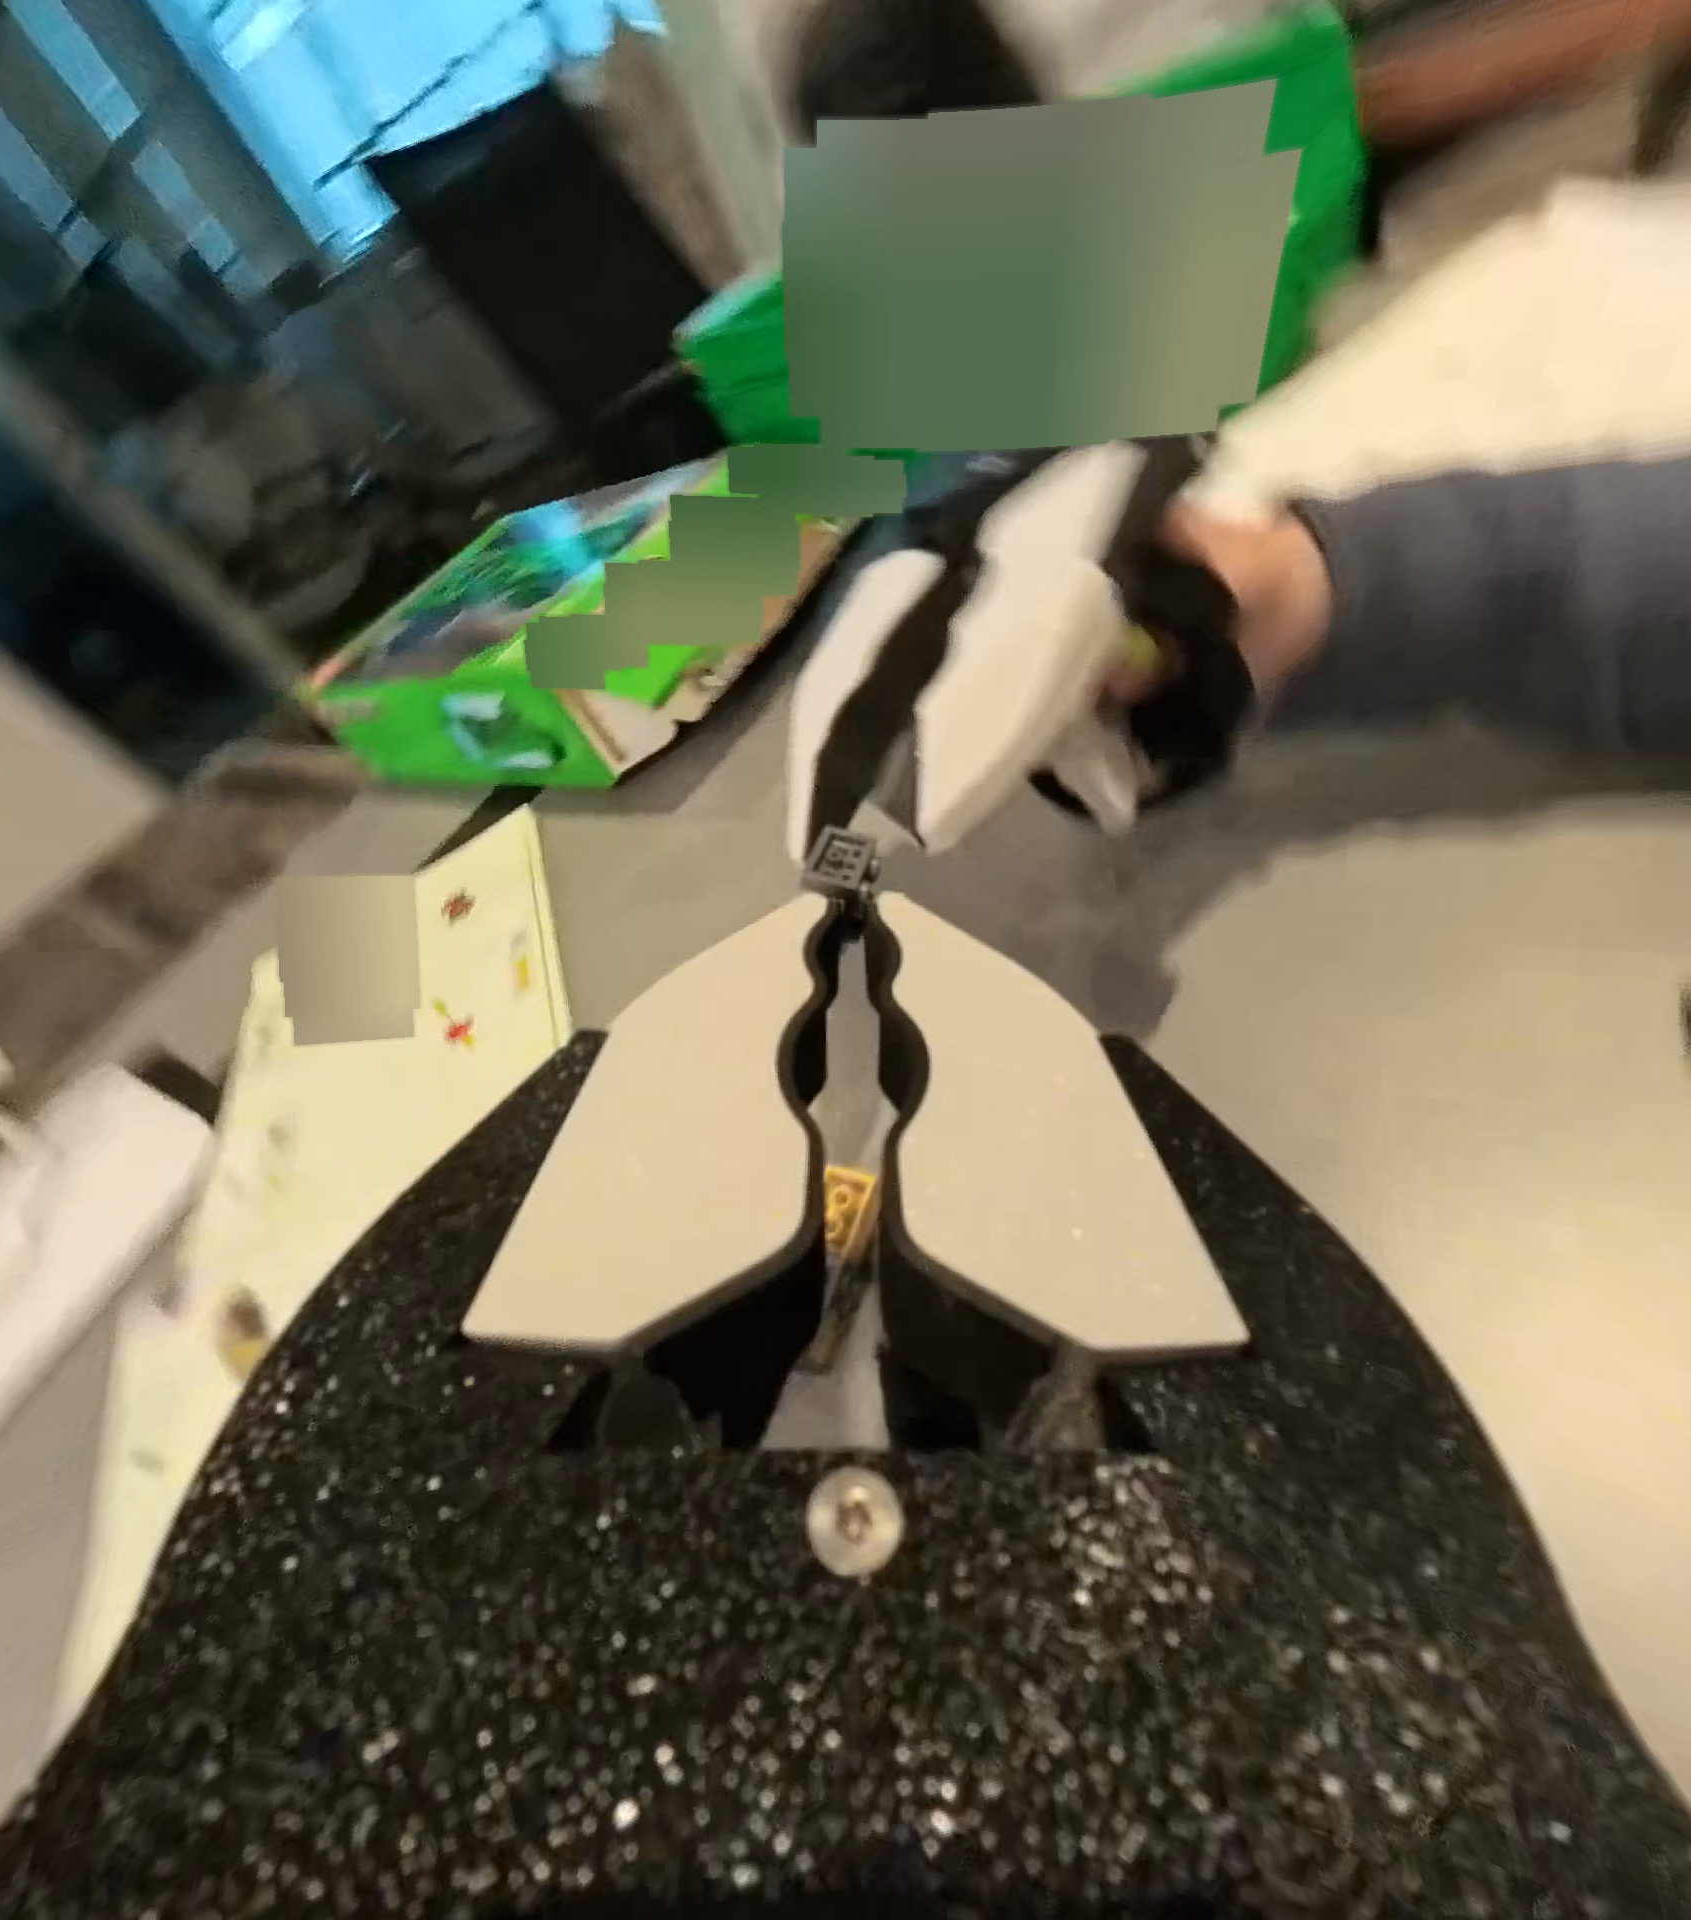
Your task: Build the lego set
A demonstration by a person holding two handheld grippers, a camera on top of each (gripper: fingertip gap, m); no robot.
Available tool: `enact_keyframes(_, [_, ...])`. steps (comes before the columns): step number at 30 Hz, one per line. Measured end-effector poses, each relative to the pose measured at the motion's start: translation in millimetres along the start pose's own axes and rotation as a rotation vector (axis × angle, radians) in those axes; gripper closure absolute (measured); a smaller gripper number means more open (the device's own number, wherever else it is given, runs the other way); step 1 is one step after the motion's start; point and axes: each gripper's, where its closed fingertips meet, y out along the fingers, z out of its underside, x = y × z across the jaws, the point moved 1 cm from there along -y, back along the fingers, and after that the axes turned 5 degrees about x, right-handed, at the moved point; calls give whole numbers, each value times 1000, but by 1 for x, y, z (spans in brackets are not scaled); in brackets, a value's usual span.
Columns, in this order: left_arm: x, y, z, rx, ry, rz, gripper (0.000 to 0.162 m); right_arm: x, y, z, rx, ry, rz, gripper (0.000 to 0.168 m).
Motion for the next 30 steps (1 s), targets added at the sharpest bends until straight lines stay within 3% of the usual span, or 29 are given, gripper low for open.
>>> enact_keyframes(5, [30,-2,0,-25,-298,-97,158,-9,0,-25,-135,-222,323,145])
enact_keyframes(14, [29,6,10,87,-478,6,158,-18,11,-11,222,-884,821,143])
enact_keyframes(19, [24,9,14,114,-503,30,158,-20,19,-2,384,-1132,930,141])
enact_keyframes(30, [13,15,13,133,-501,110,154,-26,16,7,487,-1183,942,151])
